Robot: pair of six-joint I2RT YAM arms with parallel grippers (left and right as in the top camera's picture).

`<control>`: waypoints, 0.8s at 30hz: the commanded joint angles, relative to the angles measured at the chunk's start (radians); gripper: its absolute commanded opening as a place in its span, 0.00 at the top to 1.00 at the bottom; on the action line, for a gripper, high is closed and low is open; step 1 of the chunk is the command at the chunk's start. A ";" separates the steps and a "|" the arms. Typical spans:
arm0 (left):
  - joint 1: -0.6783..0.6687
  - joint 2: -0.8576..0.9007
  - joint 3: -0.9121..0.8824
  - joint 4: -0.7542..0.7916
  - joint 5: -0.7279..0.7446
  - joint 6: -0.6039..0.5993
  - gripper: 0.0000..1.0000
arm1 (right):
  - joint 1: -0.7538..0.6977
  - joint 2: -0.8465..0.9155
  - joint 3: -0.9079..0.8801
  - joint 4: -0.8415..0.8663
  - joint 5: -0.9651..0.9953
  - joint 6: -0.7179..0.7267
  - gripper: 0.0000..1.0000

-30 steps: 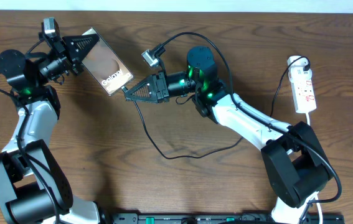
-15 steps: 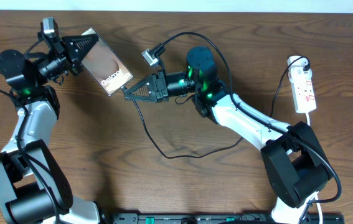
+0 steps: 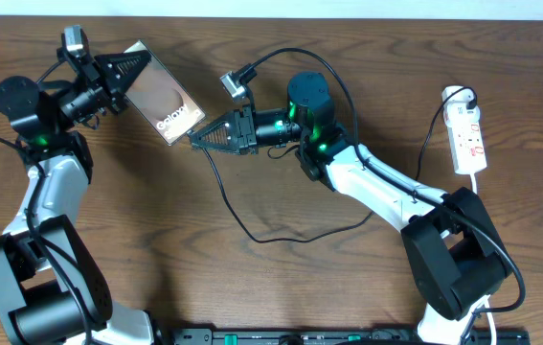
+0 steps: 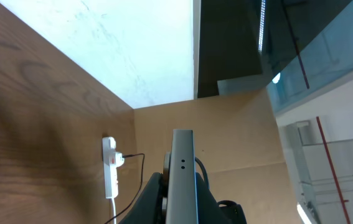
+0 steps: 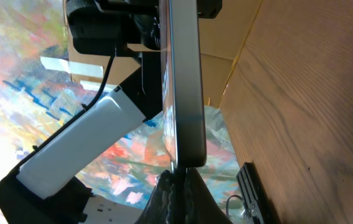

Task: Plug charger to phone and switch on socket
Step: 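Insert the cable connector into the phone's bottom port with the right gripper, then open the right gripper and pull it back from the phone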

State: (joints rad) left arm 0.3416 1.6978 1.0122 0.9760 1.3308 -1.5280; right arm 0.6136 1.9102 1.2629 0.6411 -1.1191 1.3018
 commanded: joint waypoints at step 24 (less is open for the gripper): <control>-0.039 -0.018 0.026 0.009 0.097 0.028 0.93 | -0.012 -0.001 0.010 0.104 0.061 -0.001 0.01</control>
State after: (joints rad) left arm 0.2989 1.6978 1.0122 0.9764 1.4113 -1.5097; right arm 0.6106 1.9102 1.2629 0.7391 -1.0573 1.3064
